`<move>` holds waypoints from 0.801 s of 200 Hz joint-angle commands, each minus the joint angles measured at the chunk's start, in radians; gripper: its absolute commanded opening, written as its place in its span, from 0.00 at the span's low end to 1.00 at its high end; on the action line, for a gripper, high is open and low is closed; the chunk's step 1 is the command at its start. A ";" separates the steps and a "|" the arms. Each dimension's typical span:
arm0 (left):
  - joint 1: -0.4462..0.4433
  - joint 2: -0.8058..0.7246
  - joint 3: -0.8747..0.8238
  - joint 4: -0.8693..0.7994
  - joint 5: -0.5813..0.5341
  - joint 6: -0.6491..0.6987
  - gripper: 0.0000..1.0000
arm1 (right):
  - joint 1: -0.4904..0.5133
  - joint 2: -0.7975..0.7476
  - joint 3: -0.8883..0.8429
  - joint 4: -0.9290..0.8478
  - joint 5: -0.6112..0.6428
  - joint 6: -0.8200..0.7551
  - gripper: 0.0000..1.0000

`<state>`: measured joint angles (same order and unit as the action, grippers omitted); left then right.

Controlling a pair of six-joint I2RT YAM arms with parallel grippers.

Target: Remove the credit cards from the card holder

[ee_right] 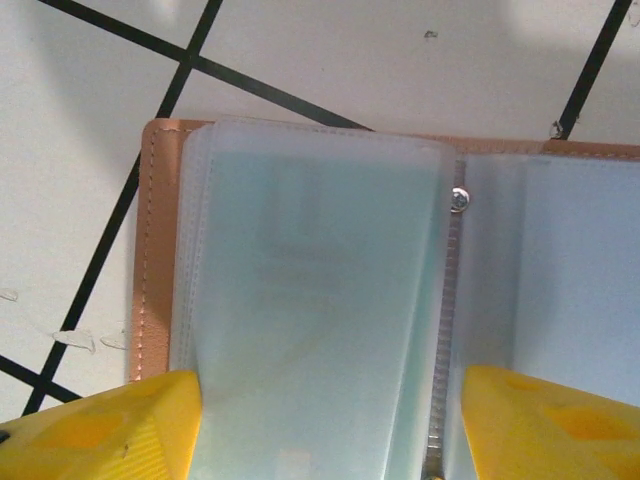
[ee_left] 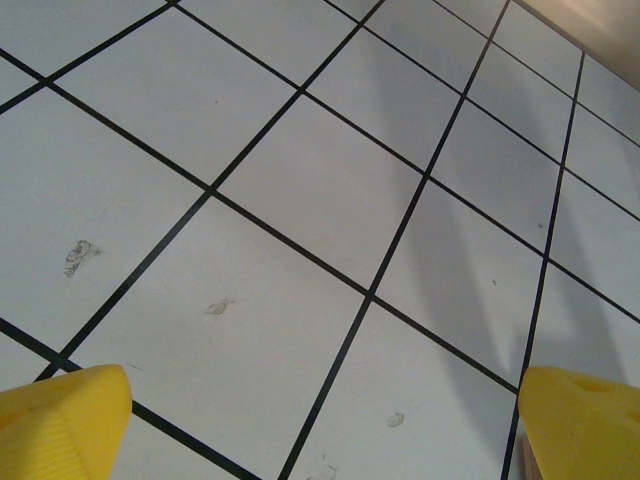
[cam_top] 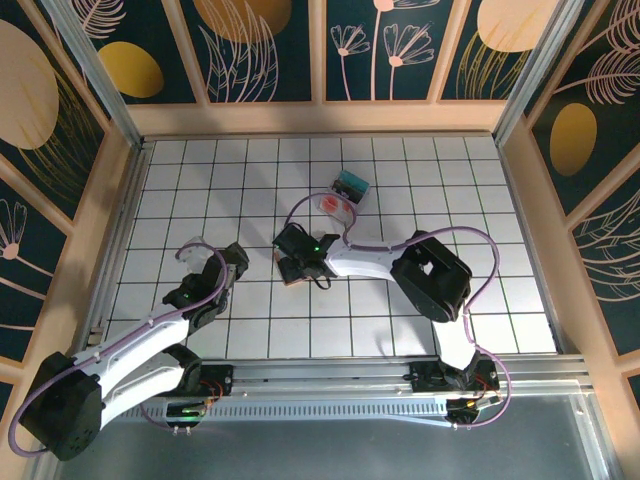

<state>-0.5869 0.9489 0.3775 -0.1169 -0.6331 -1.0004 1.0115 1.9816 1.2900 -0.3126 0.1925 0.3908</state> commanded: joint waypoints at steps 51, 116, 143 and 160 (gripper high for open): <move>0.006 0.013 0.020 -0.020 0.018 0.027 0.99 | -0.027 0.026 -0.023 0.037 -0.105 0.008 0.46; 0.006 0.068 0.083 -0.011 0.087 0.134 0.99 | -0.038 -0.049 -0.089 0.045 -0.226 0.088 0.29; 0.006 0.130 0.113 0.027 0.192 0.224 0.99 | -0.035 -0.101 -0.141 0.063 -0.257 0.157 0.29; 0.006 0.191 0.139 0.035 0.253 0.267 0.99 | -0.033 -0.123 -0.175 0.097 -0.278 0.206 0.29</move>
<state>-0.5869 1.0786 0.4706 -0.1062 -0.4881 -0.8314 0.9688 1.9102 1.1641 -0.2199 -0.0364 0.5064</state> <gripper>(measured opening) 0.988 0.294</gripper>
